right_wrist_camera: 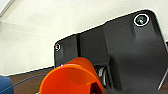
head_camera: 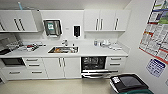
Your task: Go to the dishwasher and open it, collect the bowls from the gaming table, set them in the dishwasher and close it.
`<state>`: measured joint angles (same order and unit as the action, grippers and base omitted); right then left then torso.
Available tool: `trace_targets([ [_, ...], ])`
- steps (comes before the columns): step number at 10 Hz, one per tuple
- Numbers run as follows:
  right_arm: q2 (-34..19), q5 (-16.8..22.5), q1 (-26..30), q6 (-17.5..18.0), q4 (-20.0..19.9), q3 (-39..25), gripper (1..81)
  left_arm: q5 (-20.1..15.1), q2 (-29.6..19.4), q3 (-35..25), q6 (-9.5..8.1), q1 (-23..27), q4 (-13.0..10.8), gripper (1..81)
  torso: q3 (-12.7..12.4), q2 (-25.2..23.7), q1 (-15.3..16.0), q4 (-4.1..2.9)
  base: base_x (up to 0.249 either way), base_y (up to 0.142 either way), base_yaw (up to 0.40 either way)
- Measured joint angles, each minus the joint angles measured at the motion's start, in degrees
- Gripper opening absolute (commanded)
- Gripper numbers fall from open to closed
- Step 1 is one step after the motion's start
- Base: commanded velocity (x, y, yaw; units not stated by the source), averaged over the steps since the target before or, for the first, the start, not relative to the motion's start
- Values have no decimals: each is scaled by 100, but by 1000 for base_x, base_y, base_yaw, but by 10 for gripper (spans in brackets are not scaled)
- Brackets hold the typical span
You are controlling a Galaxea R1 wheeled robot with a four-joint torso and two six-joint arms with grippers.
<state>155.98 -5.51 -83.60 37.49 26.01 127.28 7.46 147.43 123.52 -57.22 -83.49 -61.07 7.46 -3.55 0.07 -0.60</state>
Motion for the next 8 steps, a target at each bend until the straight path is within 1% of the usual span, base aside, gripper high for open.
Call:
trace_targets([
  [4,2,20,-5,0,0,-18,10,74,-16,0,-2,32,0,10,0,0,-5,0,0,0,0],
  [6,9,28,-33,0,2,-33,10,74,-16,0,-2,-13,-2,10,-2,-2,-13,0,116,0,0],
  [7,11,66,-132,0,5,-33,10,66,-13,13,-2,-95,-2,10,-4,-11,-23,0,141,0,0],
  [8,11,74,-85,0,6,-33,10,67,-2,46,-2,-35,-2,10,-2,-5,-7,0,141,0,0],
])
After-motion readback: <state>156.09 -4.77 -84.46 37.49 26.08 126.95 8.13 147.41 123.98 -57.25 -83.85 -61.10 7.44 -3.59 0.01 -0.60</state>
